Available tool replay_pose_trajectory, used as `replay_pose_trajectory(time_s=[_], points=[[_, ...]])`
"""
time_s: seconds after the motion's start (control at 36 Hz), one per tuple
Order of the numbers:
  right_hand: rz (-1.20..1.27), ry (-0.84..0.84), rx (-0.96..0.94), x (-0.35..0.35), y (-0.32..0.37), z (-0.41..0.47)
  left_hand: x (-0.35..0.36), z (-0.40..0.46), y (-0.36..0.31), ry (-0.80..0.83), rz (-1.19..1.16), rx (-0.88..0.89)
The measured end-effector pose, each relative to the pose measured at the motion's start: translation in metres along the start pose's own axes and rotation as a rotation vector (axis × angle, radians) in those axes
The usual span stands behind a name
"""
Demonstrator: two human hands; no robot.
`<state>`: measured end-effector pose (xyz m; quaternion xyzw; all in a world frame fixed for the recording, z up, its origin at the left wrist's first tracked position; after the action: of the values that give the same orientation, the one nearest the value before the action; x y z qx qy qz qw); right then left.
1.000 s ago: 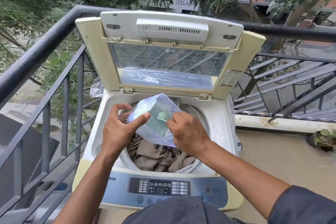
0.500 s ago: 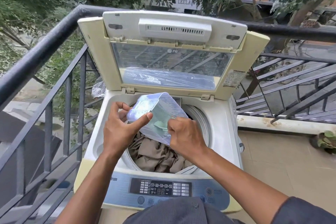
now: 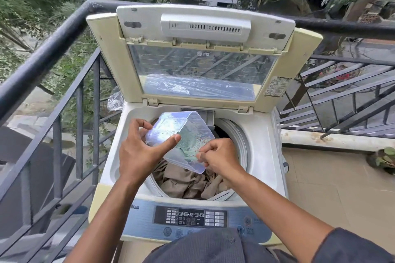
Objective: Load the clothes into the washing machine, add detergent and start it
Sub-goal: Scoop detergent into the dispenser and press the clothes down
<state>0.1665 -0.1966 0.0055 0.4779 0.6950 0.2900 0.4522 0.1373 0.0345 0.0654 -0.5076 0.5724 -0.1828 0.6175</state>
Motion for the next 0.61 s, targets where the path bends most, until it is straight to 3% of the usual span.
replay_pose_trajectory(time_s=[0.31,0.61], points=[[0.353,0.020,0.204,0.000,-0.023,0.005,0.004,0.002,0.028,0.009,-0.055,-0.138],[0.530,-0.004,0.294,-0.007,-0.032,0.015,0.019,0.013,0.084,0.009,-0.338,-0.379]])
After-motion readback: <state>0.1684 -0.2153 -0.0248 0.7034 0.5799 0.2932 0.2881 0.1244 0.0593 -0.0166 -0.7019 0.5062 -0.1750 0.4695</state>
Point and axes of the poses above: each hand's wrist, its own z-axis towards the middle knuckle, its own x-axis out of the palm, y = z × x, the point moved 7 cm from there along z, towards the middle knuckle, and after that the axes turned 2 degrees about -x, right-handed, at the moved point
